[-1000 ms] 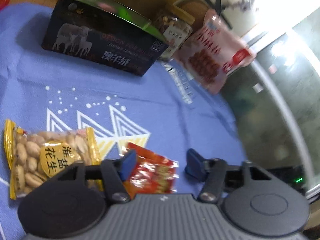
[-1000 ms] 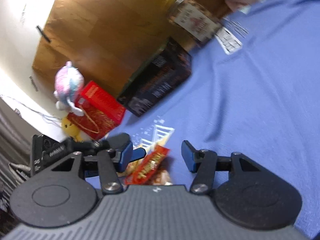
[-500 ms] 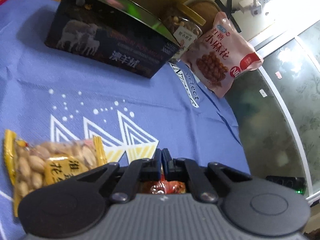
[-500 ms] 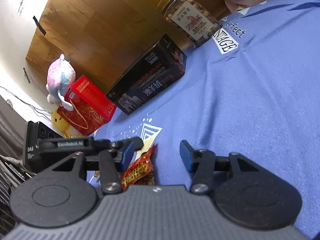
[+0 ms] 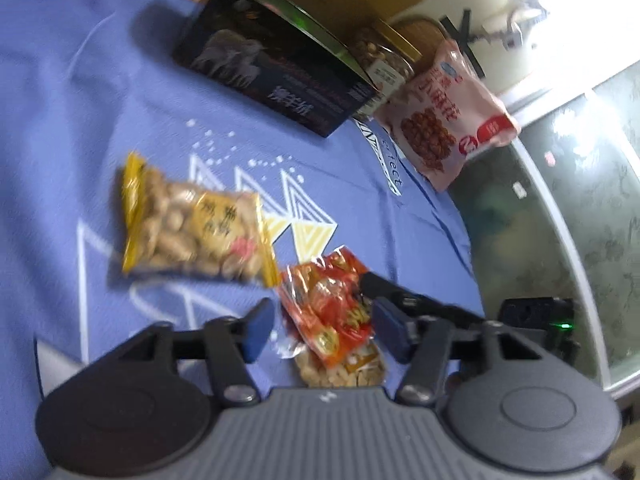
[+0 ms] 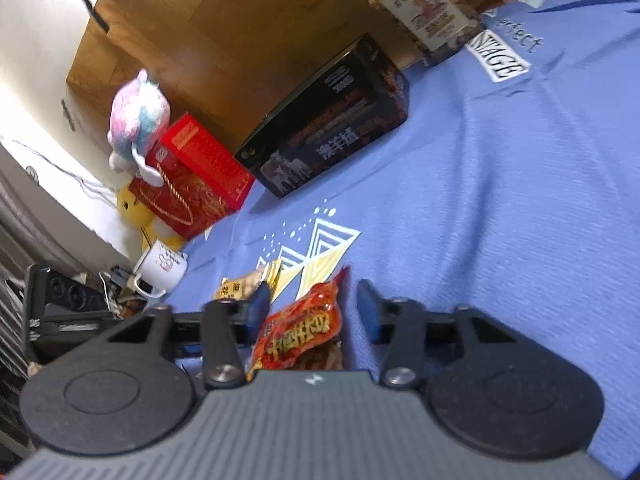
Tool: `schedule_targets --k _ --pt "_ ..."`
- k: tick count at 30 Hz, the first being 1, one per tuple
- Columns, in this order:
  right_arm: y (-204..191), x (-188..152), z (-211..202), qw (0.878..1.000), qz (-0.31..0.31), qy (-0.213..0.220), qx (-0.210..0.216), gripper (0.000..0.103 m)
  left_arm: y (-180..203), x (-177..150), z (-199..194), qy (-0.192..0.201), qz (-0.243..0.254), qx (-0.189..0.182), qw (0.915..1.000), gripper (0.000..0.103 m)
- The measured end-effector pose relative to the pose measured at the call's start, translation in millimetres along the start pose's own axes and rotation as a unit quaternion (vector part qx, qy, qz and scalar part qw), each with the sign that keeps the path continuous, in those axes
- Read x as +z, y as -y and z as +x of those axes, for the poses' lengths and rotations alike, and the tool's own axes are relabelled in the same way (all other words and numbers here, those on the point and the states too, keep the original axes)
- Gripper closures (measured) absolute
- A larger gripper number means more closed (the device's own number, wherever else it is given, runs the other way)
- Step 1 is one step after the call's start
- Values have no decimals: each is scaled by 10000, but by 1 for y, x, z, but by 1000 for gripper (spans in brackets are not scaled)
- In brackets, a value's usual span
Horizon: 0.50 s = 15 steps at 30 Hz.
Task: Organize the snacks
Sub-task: 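Carry the red packet into the tin box and open the left gripper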
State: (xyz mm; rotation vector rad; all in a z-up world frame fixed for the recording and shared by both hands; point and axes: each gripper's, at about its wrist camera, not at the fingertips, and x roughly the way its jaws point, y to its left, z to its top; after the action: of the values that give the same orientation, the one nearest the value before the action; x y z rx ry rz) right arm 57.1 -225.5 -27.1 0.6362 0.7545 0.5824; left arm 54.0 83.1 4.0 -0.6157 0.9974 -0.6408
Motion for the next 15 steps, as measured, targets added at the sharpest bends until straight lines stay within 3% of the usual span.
schedule_targets --k 1,4,6,7,8,11,15 --pt "1 -1 4 10000 -10 -78 -44 83 -5 -3 2 9 -171 -112 9998 41" --pt "8 -3 7 9992 312 -120 207 85 -11 -9 6 195 -440 -373 9981 45" --pt "16 -3 6 9963 761 -111 388 88 -8 -9 9 279 -422 -264 9984 56" --pt "23 -2 5 9929 1064 -89 527 89 -8 -8 11 276 -398 -186 9987 71" --pt "29 -2 3 9890 1327 -48 655 89 -8 -6 15 201 -399 -192 9988 75" --pt "41 1 -4 9767 1868 31 1054 90 -4 6 18 153 -393 -309 9986 75" --pt "28 15 -10 9773 1781 185 1137 90 13 33 7 449 -91 -247 9986 77"
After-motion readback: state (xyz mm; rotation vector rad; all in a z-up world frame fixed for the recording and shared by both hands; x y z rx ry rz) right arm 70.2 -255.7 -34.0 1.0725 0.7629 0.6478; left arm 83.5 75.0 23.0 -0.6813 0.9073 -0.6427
